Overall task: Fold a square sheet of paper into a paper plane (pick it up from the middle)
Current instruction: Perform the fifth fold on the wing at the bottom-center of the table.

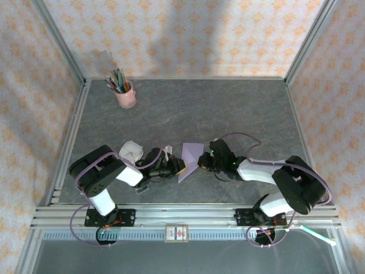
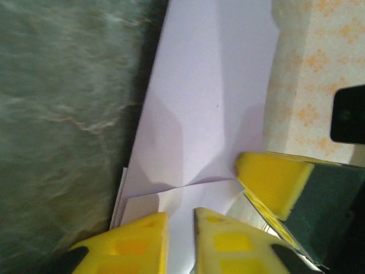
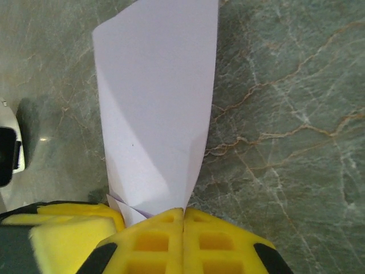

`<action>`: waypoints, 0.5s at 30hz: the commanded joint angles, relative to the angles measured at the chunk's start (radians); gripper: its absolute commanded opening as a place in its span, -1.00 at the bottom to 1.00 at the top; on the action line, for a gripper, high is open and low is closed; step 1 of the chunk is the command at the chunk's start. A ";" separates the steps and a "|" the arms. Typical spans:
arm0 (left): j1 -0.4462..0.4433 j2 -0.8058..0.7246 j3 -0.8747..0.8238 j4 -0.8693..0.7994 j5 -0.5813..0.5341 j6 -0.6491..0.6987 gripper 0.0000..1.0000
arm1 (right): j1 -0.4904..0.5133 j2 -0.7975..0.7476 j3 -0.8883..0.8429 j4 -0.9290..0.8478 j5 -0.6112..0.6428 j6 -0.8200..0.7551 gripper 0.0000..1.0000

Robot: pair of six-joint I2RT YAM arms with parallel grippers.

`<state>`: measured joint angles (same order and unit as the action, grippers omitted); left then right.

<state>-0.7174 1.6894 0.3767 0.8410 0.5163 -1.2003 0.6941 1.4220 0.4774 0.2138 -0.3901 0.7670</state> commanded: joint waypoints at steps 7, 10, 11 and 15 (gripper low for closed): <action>-0.158 -0.182 0.050 -0.255 -0.217 0.391 -0.34 | -0.005 -0.050 0.032 -0.079 -0.016 0.160 -1.00; -0.198 -0.225 0.041 -0.305 -0.314 0.477 -0.29 | -0.005 -0.065 0.034 -0.083 -0.023 0.195 -1.00; -0.207 -0.234 0.038 -0.313 -0.342 0.507 -0.27 | -0.005 -0.070 0.035 -0.086 -0.024 0.202 -1.00; -0.244 -0.249 0.049 -0.368 -0.445 0.608 -0.21 | -0.005 -0.070 0.044 -0.096 -0.046 0.221 -1.00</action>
<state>-0.9394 1.4567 0.4152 0.5587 0.2092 -0.7326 0.6926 1.3685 0.4923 0.1440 -0.4202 0.9470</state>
